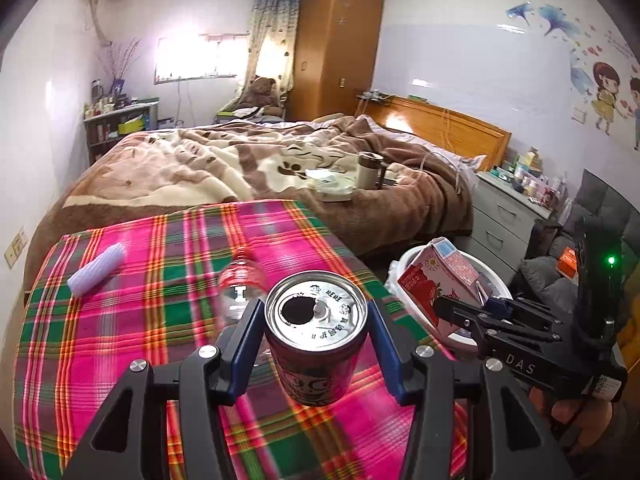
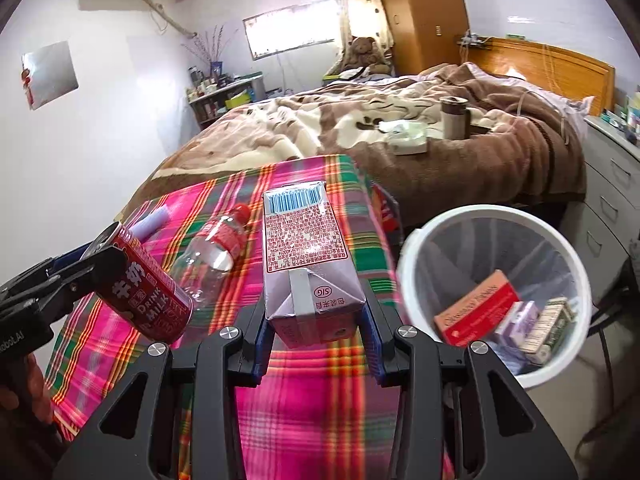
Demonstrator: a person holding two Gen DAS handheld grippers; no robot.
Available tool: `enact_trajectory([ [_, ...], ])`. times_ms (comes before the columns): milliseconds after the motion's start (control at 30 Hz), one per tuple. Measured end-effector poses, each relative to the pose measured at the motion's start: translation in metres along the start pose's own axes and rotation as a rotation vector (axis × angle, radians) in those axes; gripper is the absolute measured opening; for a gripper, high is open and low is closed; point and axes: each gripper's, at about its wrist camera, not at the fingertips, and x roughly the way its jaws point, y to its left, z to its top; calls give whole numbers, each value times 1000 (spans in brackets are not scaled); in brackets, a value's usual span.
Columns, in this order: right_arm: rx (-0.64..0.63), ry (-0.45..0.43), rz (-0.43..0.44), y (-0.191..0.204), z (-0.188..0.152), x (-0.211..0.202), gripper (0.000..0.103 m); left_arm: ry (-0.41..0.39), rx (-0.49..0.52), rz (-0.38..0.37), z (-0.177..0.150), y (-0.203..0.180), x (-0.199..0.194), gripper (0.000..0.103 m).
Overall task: Collect trash
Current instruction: 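Carry the soda can and juice carton toward the wastebasket with both tools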
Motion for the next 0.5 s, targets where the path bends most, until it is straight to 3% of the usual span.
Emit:
enact_trajectory([
  [500, 90, -40, -102, -65, -5, -31, 39, 8, 83, -98, 7, -85, 30, 53],
])
